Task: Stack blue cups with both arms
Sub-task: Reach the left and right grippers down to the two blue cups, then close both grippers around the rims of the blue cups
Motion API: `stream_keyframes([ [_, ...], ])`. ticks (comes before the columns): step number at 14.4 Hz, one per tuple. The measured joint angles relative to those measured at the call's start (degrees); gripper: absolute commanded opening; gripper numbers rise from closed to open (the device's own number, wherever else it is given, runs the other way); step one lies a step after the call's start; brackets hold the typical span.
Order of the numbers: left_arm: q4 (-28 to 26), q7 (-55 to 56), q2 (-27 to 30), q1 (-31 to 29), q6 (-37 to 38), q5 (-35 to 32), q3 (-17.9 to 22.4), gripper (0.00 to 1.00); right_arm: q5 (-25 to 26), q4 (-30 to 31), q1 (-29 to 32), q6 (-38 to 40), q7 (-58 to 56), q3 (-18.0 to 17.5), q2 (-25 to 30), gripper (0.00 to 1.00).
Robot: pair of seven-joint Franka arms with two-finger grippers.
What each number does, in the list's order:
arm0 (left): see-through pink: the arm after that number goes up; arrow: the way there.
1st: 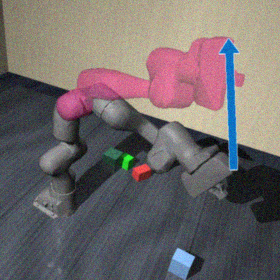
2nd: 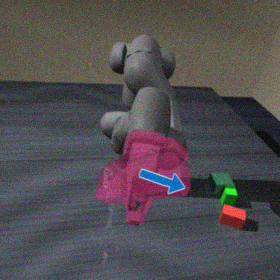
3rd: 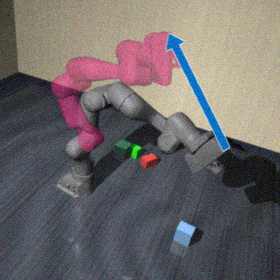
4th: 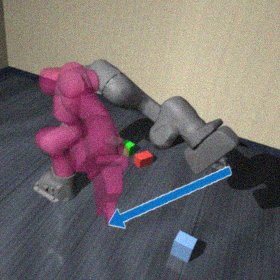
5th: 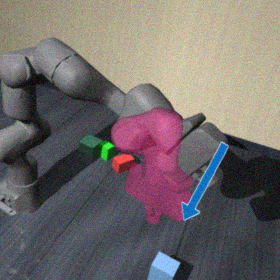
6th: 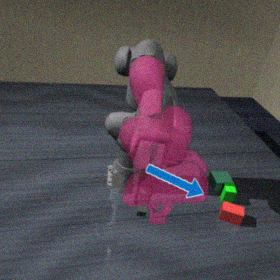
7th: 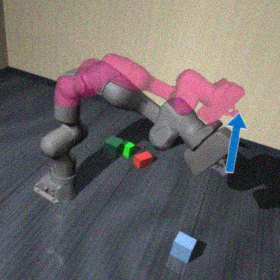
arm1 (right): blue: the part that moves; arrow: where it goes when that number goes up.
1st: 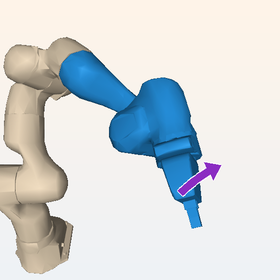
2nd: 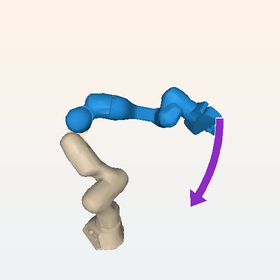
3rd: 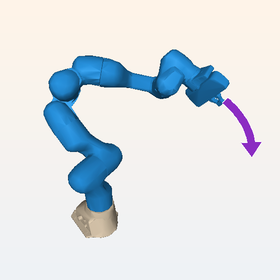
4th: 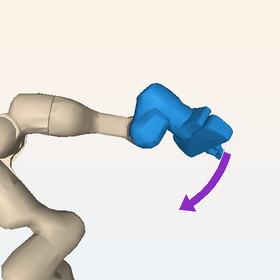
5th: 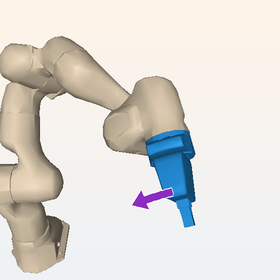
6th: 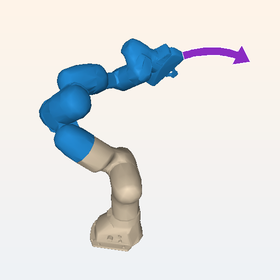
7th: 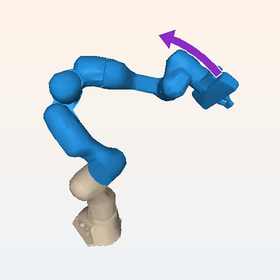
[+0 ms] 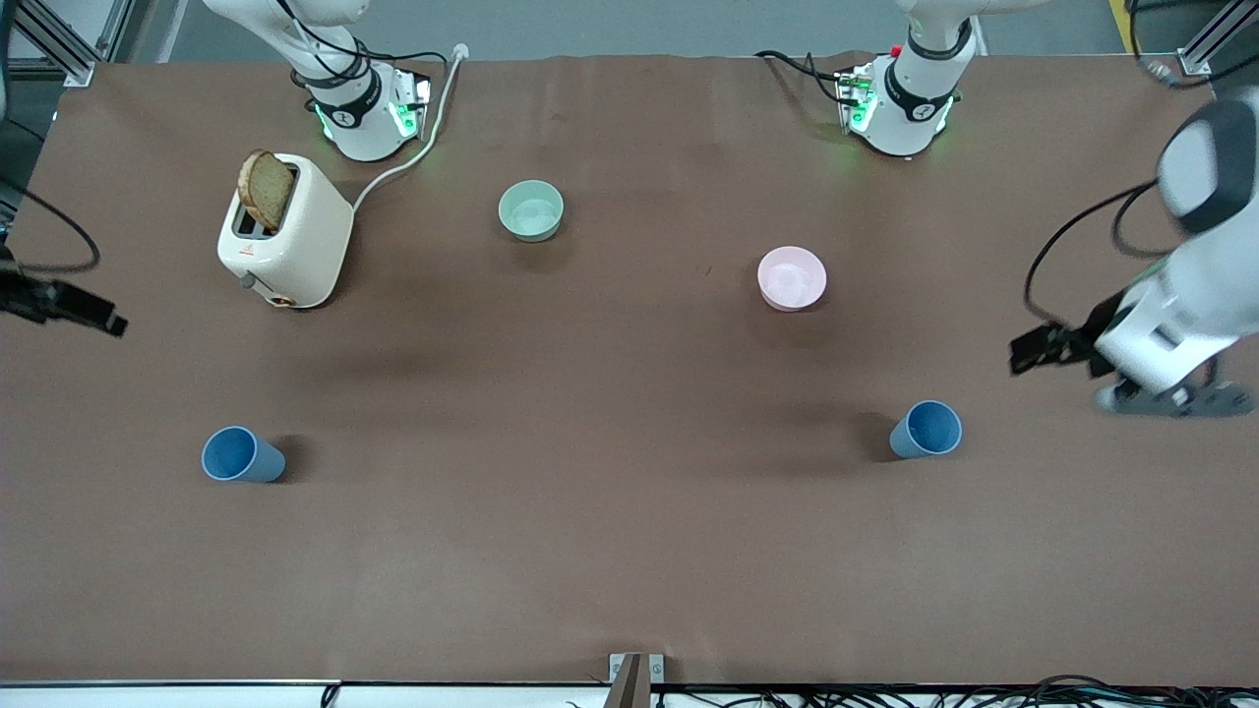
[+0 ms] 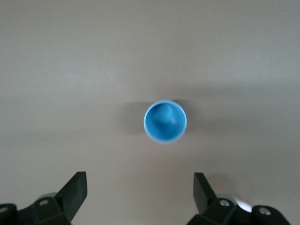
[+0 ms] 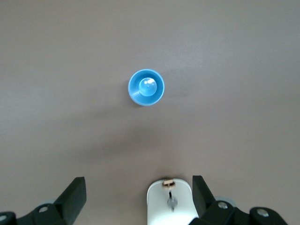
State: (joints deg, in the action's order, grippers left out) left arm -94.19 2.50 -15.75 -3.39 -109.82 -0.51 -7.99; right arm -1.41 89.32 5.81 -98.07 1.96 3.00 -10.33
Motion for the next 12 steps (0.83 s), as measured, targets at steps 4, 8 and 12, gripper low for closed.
stream_keyframes([
  [4,-2.51,1.08,-9.04,-0.01,-8.78,0.00,0.01,0.88,0.01,1.17,0.69,-12.62,-0.50,0.00,-11.21,1.00],
  [8,-2.53,1.10,-14.14,-0.07,-10.01,-0.86,0.02,0.64,0.03,1.39,0.80,-21.54,-2.91,0.00,-19.28,1.00],
  [12,-2.53,1.10,-16.40,-0.07,-10.24,-1.25,0.02,0.19,0.03,2.34,2.04,-26.26,-6.65,0.04,-23.37,1.00],
])
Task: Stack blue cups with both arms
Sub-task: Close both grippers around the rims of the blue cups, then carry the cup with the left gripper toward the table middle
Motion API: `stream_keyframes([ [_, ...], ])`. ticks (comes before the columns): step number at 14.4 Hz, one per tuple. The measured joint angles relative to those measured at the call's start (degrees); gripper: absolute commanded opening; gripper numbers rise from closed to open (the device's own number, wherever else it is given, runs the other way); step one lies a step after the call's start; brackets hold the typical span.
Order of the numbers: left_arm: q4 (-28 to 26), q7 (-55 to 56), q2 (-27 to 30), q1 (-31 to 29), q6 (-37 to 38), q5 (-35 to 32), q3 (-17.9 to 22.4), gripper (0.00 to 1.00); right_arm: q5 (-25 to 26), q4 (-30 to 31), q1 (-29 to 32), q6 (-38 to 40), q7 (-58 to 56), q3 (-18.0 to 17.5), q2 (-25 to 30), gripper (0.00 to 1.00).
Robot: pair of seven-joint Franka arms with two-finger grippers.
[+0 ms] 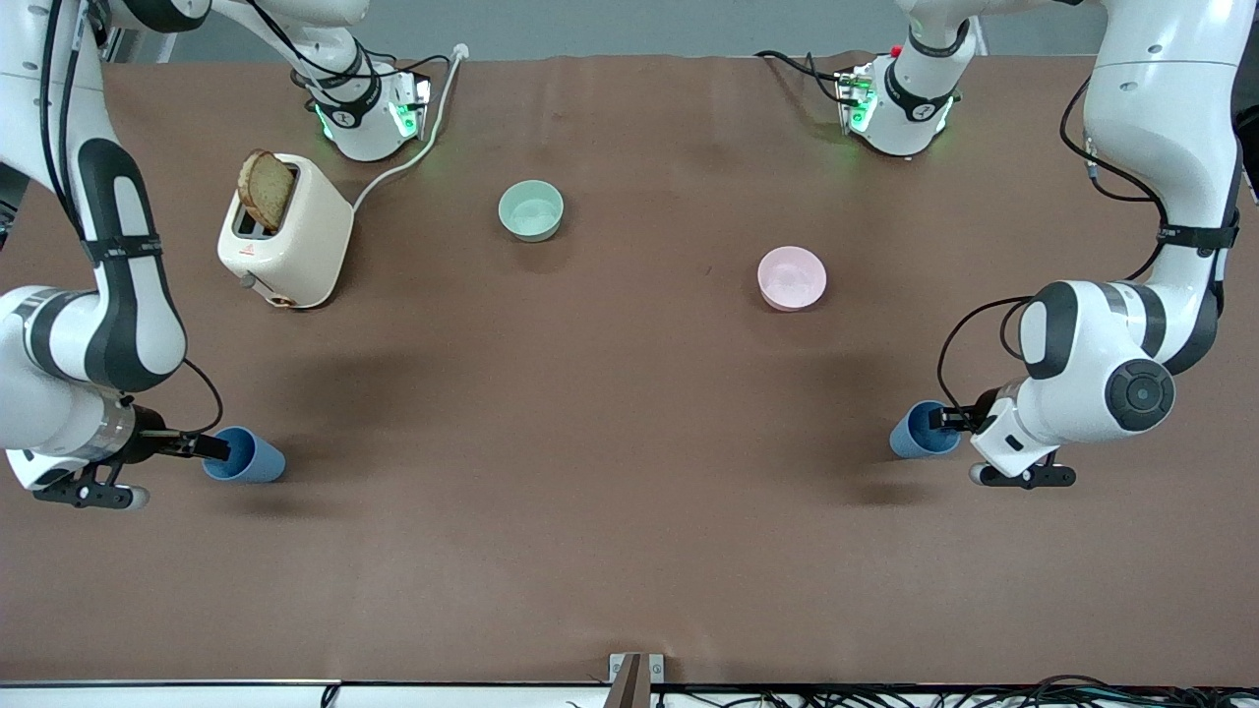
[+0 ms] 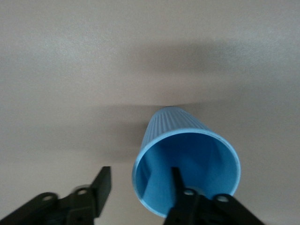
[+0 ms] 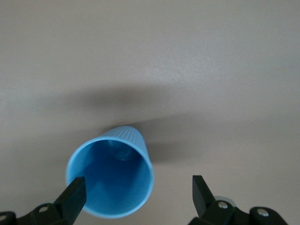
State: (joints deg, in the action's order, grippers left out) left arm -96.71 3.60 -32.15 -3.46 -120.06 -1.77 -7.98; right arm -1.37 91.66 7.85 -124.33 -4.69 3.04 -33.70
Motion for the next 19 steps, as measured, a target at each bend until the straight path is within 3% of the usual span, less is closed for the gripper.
stream_keyframes([
  [3,0.01,0.00,-0.30,0.00,0.00,0.00,0.00,0.10,0.00,2.90,0.06,-4.62,-0.46,-0.03,-0.15,1.00],
  [6,0.28,0.01,-0.26,0.03,0.01,0.00,-0.08,0.01,0.00,4.08,0.07,-5.86,-0.49,-0.04,-0.18,0.76],
  [7,0.61,0.38,0.08,0.10,0.12,0.00,-0.36,0.01,0.00,4.20,0.06,-6.19,-0.49,-0.07,-0.33,0.62],
  [8,0.85,1.86,0.69,0.41,0.35,-0.01,-0.72,0.01,0.00,4.27,0.07,-6.93,-0.50,-0.10,-0.66,0.32],
  [9,1.11,4.49,1.46,0.99,0.90,0.00,-1.51,0.01,0.00,4.30,0.07,-7.58,-0.54,-0.11,-1.13,0.10],
  [10,1.43,8.34,2.29,1.78,1.55,0.00,-3.01,0.01,0.00,4.30,0.06,-7.92,-0.54,-0.14,-1.65,0.01],
  [15,3.10,35.04,3.94,8.04,2.48,-0.01,-14.07,0.00,-0.04,4.12,0.06,-8.37,-0.54,-0.22,-2.29,0.01],
  [19,4.95,49.13,1.60,16.34,2.21,-0.01,-14.88,0.00,-0.17,0.22,-0.09,-1.43,-0.53,-0.57,-2.15,0.01],
])
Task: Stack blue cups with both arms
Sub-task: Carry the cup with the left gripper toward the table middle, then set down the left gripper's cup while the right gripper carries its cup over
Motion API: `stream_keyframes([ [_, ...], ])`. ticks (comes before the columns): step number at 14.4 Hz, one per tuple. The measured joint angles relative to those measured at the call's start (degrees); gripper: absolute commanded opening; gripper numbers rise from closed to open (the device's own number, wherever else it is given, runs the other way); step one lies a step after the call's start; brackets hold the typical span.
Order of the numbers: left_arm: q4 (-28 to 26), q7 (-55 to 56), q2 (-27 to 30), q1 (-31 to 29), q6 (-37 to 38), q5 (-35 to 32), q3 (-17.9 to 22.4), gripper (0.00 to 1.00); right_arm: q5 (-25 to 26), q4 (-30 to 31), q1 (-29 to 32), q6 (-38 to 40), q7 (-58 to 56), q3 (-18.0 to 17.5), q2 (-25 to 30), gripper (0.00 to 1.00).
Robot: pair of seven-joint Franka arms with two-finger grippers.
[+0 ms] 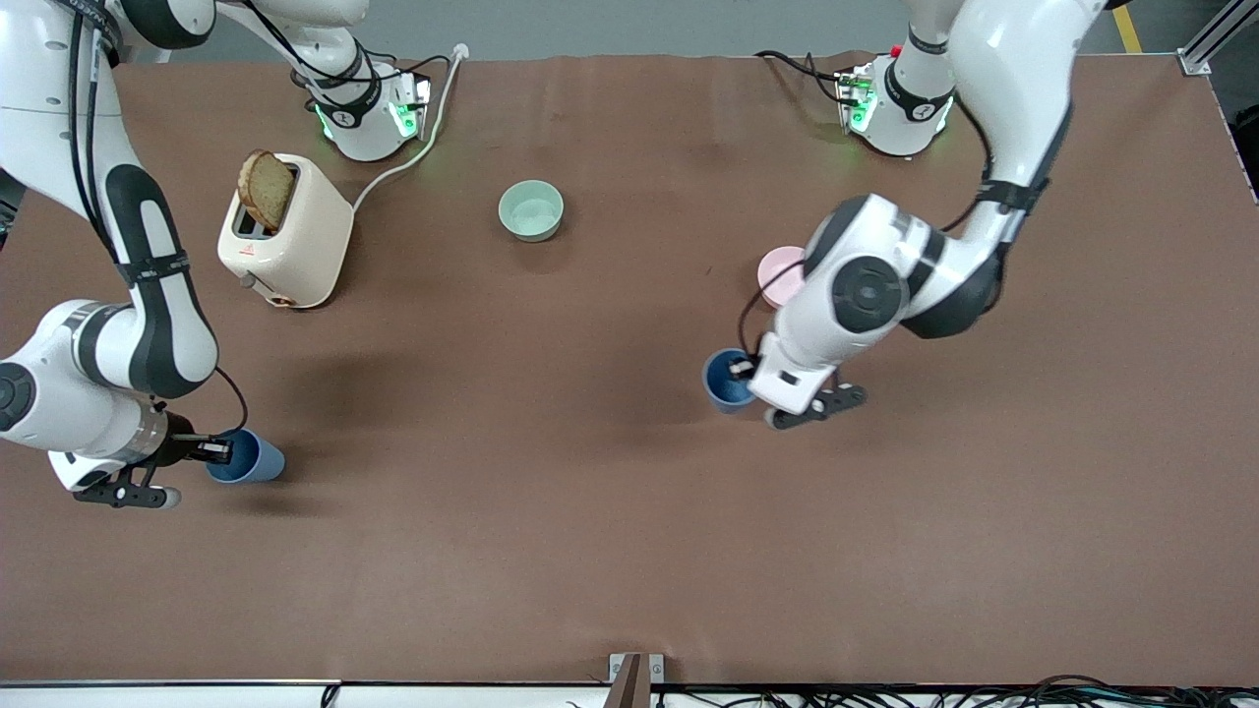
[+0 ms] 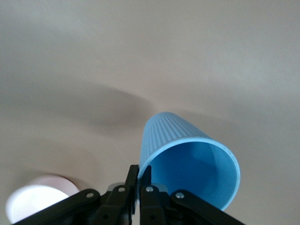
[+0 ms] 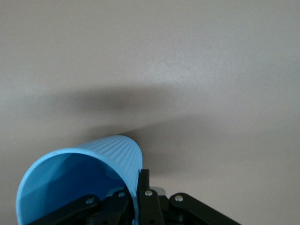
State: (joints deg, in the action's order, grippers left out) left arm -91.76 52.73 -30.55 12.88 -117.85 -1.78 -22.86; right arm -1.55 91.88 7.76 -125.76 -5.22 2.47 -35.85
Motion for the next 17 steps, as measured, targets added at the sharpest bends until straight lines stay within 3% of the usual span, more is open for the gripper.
stream_keyframes([
  [3,2.88,7.87,-4.37,5.06,-3.10,0.00,0.03,0.00,-0.01,-8.44,-0.08,12.06,0.54,-0.25,0.91,0.01],
  [6,4.31,12.73,-8.32,8.16,-8.61,0.00,0.05,0.02,-0.15,-12.40,-1.94,16.74,5.39,-0.79,4.13,0.01],
  [8,4.57,14.50,-10.31,9.43,-11.43,0.00,0.06,0.12,-0.18,-12.74,-5.78,19.34,11.13,-1.00,6.87,0.01],
  [9,4.66,14.96,-11.07,9.80,-12.37,0.00,0.07,0.23,-0.19,-12.77,-8.01,21.13,14.17,-1.06,8.21,0.01],
  [10,4.74,15.04,-11.62,9.97,-12.89,0.00,0.07,0.42,-0.20,-12.80,-10.21,22.86,16.80,-1.12,9.52,0.01],
  [11,4.79,15.04,-11.93,9.98,-13.09,0.00,0.08,0.74,-0.23,-12.81,-12.35,24.53,19.41,-1.17,10.75,0.01],
  [12,4.89,15.04,-12.00,9.95,-13.18,0.00,0.17,1.00,-0.25,-12.82,-14.72,26.25,22.11,-1.23,11.97,0.01],
  [17,9.18,14.86,-8.46,8.42,-9.69,-0.39,0.94,1.00,-3.29,-12.78,-26.52,30.68,31.65,-1.52,15.90,0.01],
])
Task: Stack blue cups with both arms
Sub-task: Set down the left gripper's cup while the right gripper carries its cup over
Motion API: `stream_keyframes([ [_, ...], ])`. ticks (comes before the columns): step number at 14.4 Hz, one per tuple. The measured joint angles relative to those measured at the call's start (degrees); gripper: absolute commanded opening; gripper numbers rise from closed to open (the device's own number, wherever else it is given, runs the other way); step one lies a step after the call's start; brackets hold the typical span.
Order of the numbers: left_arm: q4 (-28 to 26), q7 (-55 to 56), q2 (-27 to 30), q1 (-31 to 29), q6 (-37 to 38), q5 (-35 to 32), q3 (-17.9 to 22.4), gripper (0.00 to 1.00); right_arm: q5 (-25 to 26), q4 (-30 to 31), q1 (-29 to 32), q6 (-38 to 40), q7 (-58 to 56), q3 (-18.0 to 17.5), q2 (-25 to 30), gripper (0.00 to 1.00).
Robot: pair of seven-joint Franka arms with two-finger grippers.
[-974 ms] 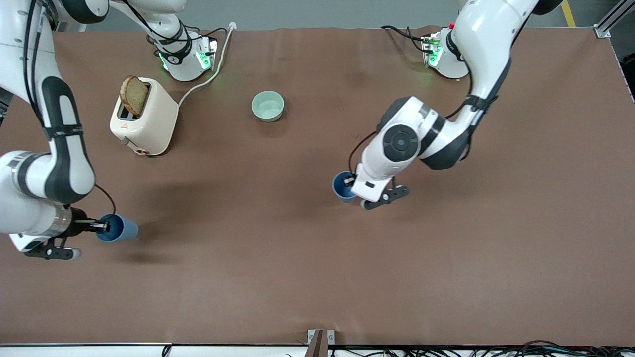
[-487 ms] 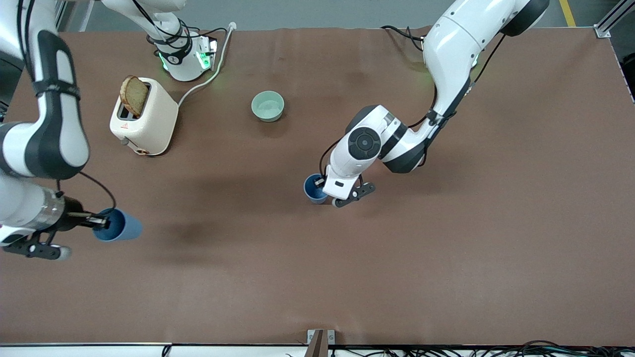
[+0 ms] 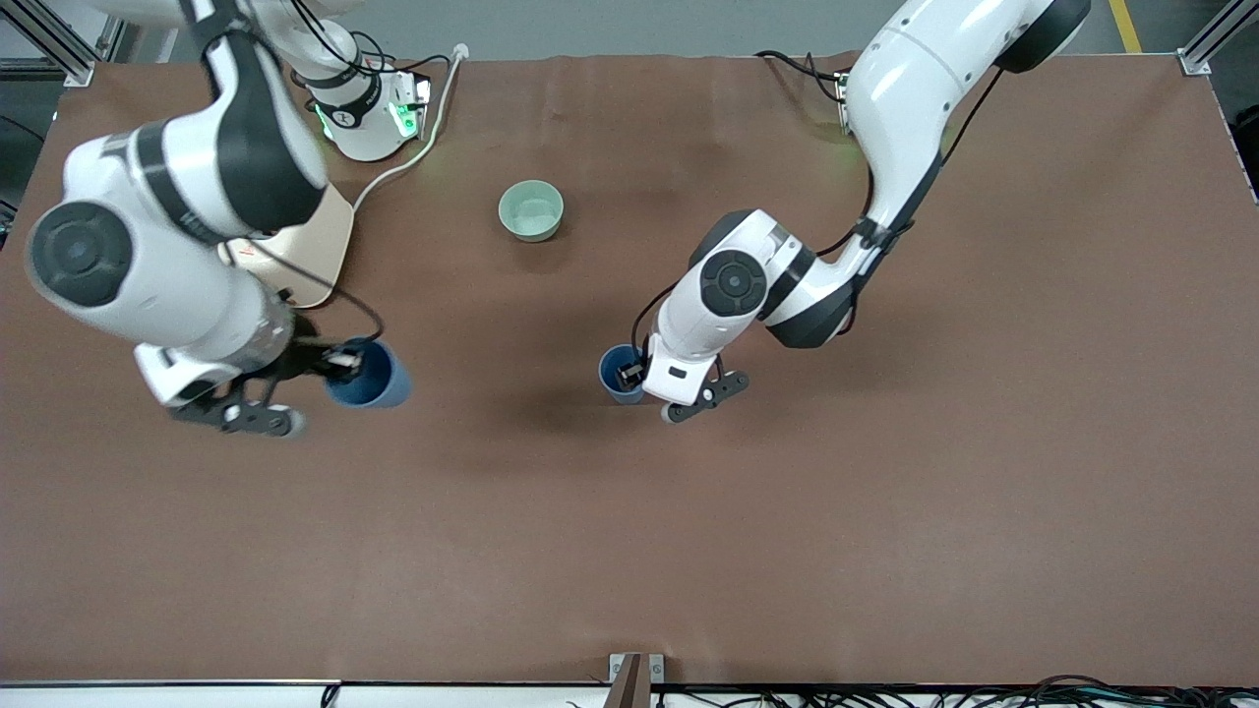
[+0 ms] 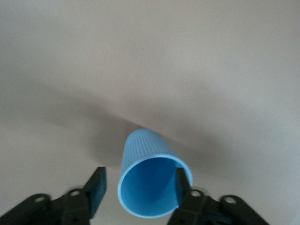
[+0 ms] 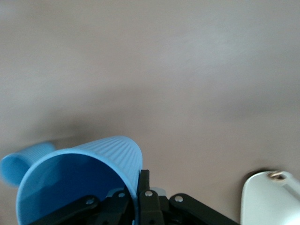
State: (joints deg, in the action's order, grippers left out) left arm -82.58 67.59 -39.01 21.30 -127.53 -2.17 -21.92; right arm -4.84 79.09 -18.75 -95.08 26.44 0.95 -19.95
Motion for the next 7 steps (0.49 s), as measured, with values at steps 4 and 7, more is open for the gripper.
stream_keyframes([
  [4,2.81,-8.60,11.66,-8.14,14.95,-0.38,0.52,1.00,-2.67,0.24,-9.89,-2.07,11.69,-0.20,0.25,0.01],
  [7,2.98,-21.56,20.80,-16.47,24.10,-0.39,0.64,1.00,-2.73,1.07,-18.91,-7.29,20.15,-0.30,-0.81,0.01],
])
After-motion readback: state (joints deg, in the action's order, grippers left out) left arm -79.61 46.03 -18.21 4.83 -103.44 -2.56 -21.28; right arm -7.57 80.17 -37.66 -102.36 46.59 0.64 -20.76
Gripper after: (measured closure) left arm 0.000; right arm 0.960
